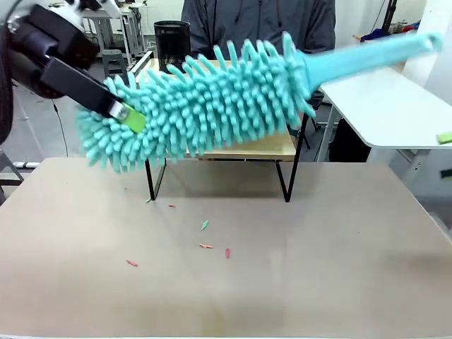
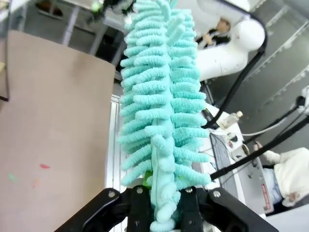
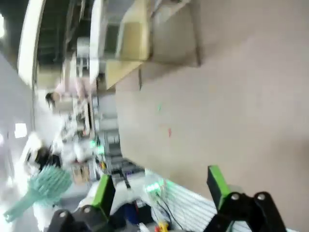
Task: Clean the shelf.
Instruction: Hand the Duster back to the human.
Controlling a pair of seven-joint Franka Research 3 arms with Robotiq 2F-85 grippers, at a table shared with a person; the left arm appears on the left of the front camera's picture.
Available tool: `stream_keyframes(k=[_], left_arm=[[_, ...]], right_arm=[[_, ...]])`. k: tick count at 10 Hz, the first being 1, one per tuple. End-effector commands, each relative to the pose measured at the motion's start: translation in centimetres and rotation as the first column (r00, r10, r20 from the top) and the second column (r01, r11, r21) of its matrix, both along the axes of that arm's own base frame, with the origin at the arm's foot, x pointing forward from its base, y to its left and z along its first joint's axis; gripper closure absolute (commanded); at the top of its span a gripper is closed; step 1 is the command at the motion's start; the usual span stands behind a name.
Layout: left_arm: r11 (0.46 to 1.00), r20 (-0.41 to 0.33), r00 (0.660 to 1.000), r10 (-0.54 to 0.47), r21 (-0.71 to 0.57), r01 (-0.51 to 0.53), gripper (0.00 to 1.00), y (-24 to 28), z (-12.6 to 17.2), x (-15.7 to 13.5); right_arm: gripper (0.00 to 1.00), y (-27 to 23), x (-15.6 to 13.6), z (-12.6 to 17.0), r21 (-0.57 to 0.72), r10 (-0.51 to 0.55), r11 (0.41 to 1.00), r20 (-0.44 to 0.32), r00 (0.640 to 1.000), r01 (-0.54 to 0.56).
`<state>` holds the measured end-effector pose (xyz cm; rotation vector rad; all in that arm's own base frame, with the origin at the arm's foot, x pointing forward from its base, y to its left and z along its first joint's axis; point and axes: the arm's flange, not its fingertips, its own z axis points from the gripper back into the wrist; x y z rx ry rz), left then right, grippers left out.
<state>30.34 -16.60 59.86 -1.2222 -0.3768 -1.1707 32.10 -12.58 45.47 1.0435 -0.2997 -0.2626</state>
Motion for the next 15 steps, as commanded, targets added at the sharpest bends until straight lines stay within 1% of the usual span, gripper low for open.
stream_keyframes(k=[1,2,3,4,5,6,7,8,9,10,11,12,13,14,15], left_arm=[[0.991,0.024,0.994,0.106,-0.086,-0.104,1.00,1.8,0.6,-0.2],[0.978,0.007,0.986,0.169,-0.121,-0.167,1.00,3.2,1.0,0.0],[0.969,0.003,0.976,0.217,-0.124,-0.215,1.00,4.0,1.1,0.1],[0.954,-0.010,0.967,0.254,-0.163,-0.252,1.00,4.9,1.3,-0.1],[0.927,0.000,0.946,0.324,-0.200,-0.318,1.00,5.9,2.0,-0.5],[0.853,-0.074,0.893,0.444,-0.269,-0.447,1.00,8.4,3.2,-1.3],[0.769,-0.142,0.810,0.569,-0.257,-0.585,1.00,10.4,3.9,-2.2],[0.682,-0.178,0.727,0.663,-0.256,-0.685,1.00,13.0,4.3,-2.5],[0.539,-0.211,0.588,0.781,-0.249,-0.805,1.00,15.6,4.1,-2.3],[0.439,-0.302,0.495,0.815,-0.236,-0.867,1.00,18.4,3.3,-2.0],[0.343,-0.385,0.346,0.856,-0.078,-0.936,1.00,21.7,1.5,-1.6],[0.354,-0.445,0.297,0.845,0.049,-0.934,1.00,23.7,-0.5,-1.3],[0.362,-0.497,0.231,0.837,0.184,-0.914,1.00,25.7,-2.8,-0.3],[0.377,-0.522,0.169,0.836,0.323,-0.868,1.00,27.0,-5.3,0.5],[0.446,-0.570,0.176,0.803,0.377,-0.812,1.00,27.6,-7.6,1.3]], right_arm=[[0.00,4.4,0.8,-1.2,0.149,-0.328,0.930,-0.083,0.941,0.338],[0.00,0.0,0.0,0.0,0.000,0.000,1.000,0.000,1.000,0.000],[0.00,0.0,0.0,0.0,0.000,0.000,1.000,0.000,1.000,0.000],[0.00,0.0,0.0,0.0,0.000,0.000,1.000,0.000,1.000,0.000],[0.00,0.0,0.0,0.0,0.000,0.000,1.000,0.000,1.000,0.000],[0.00,0.0,0.0,0.0,0.000,0.000,1.000,0.000,1.000,0.000],[0.00,0.0,0.0,0.0,0.000,0.000,1.000,0.000,1.000,0.000],[0.00,0.0,0.0,0.0,0.000,0.000,1.000,0.000,1.000,0.000],[0.00,0.0,0.0,0.0,0.000,0.000,1.000,0.000,1.000,0.000],[0.00,0.0,0.0,0.0,0.000,0.000,1.000,0.000,1.000,0.000],[0.00,0.0,0.0,0.0,0.000,0.000,1.000,0.000,1.000,0.000],[0.00,0.0,0.0,0.0,0.000,0.000,1.000,0.000,1.000,0.000],[0.00,0.0,0.0,0.0,0.000,0.000,1.000,0.000,1.000,0.000],[0.00,0.0,0.0,0.0,0.000,0.000,1.000,0.000,1.000,0.000],[0.00,0.0,0.0,0.0,0.000,0.000,1.000,0.000,1.000,0.000]])
